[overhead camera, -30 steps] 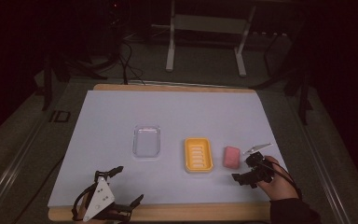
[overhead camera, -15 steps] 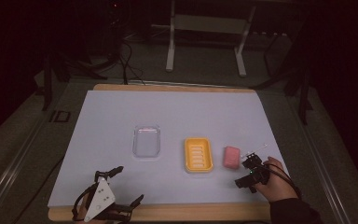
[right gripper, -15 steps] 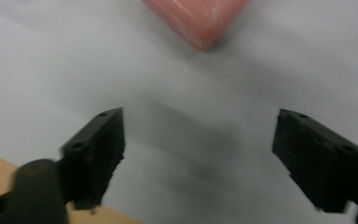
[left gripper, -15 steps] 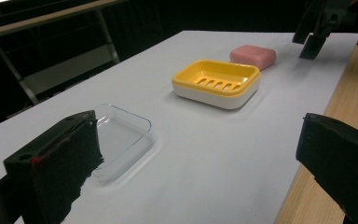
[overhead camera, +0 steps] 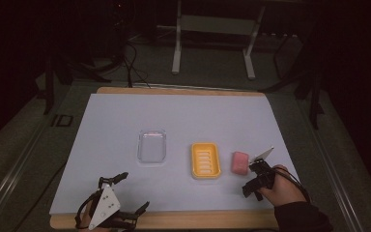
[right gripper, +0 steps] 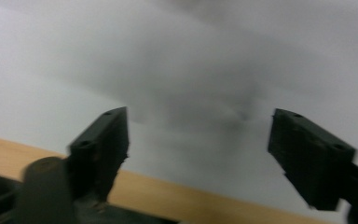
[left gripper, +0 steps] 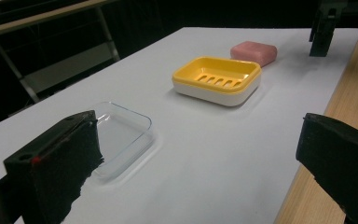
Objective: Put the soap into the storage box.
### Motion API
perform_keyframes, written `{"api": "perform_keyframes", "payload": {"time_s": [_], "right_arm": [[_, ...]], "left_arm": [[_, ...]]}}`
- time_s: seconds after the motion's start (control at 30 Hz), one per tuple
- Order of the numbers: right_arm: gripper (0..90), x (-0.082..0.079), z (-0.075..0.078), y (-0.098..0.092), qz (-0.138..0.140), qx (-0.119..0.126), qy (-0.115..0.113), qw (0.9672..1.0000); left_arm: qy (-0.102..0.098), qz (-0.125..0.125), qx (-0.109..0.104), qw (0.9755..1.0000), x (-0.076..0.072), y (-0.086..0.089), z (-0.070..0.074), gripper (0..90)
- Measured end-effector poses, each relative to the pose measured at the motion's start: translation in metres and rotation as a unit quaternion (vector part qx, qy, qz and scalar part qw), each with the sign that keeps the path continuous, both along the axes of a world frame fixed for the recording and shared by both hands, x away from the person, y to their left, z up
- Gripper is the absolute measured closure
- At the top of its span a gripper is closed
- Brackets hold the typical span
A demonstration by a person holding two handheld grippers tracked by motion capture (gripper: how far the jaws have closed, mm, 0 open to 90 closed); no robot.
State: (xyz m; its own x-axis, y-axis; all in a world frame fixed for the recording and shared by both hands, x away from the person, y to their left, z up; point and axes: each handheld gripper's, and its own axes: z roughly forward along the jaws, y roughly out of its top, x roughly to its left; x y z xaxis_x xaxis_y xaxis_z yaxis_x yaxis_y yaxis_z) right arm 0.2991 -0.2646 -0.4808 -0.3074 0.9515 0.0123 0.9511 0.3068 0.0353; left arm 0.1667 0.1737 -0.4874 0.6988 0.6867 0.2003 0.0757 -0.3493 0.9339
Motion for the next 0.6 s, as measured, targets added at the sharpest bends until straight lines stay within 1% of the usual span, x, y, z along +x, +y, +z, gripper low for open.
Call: {"api": "perform_keyframes", "payload": {"time_s": [0.03, 0.07, 0.1, 0.13, 0.3, 0.33, 0.37, 0.43, 0.47, 0.5, 0.53, 0.6], "right_arm": [[18.6, 0.0, 0.0, 0.0, 0.0, 0.0, 0.0, 1.0], [17.9, 0.001, 0.0, 0.001, -0.009, 0.005, 0.007, 0.9999], [14.1, 0.001, 0.001, 0.003, -0.016, 0.008, 0.011, 0.9998], [12.8, 0.003, 0.001, 0.006, -0.023, 0.022, 0.022, 0.9992], [12.9, 0.01, 0.006, 0.011, -0.031, 0.02, 0.019, 0.9991], [12.8, 0.016, 0.008, 0.013, -0.037, 0.019, 0.02, 0.9989], [12.8, 0.017, 0.009, 0.013, -0.038, 0.021, 0.014, 0.999], [12.9, 0.02, 0.011, 0.014, -0.041, 0.023, 0.015, 0.9988], [12.9, 0.025, 0.013, 0.015, -0.046, 0.027, 0.016, 0.9985], [12.9, 0.025, 0.013, 0.015, -0.046, 0.027, 0.016, 0.9985], [12.9, 0.03, 0.014, 0.017, -0.054, 0.027, 0.023, 0.9979], [12.9, 0.035, 0.014, 0.018, -0.06, 0.027, 0.023, 0.9976]], "left_arm": [[0.0, 0.0, 0.0, 1.0, 0.0, 0.0, 0.0, 0.3], [0.0, 0.0, 0.0, 1.0, 0.0, 0.0, 0.0, 0.4], [0.0, 0.0, 0.0, 1.0, 0.0, 0.0, 0.0, 0.3], [0.0, 0.0, 0.0, 1.0, 0.0, 0.0, 0.0, 0.3], [0.0, 0.0, 0.0, 1.0, 0.0, 0.0, 0.0, 0.3], [0.0, 0.0, -0.001, 1.0, 0.0, 0.0, 0.0, 0.3], [0.001, 0.0, 0.0, 1.0, 0.0, 0.0, 0.0, 0.3], [0.001, 0.0, 0.0, 1.0, 0.0, 0.0, 0.0, 0.4], [0.001, 0.0, 0.002, 1.0, 0.0, 0.0, 0.0, 0.3], [0.001, 0.0, 0.002, 1.0, 0.0, 0.0, 0.0, 0.3], [0.001, 0.0, 0.003, 1.0, 0.0, 0.0, 0.0, 0.4], [0.001, 0.0, 0.004, 1.0, 0.0, 0.0, 0.0, 0.3]]}}
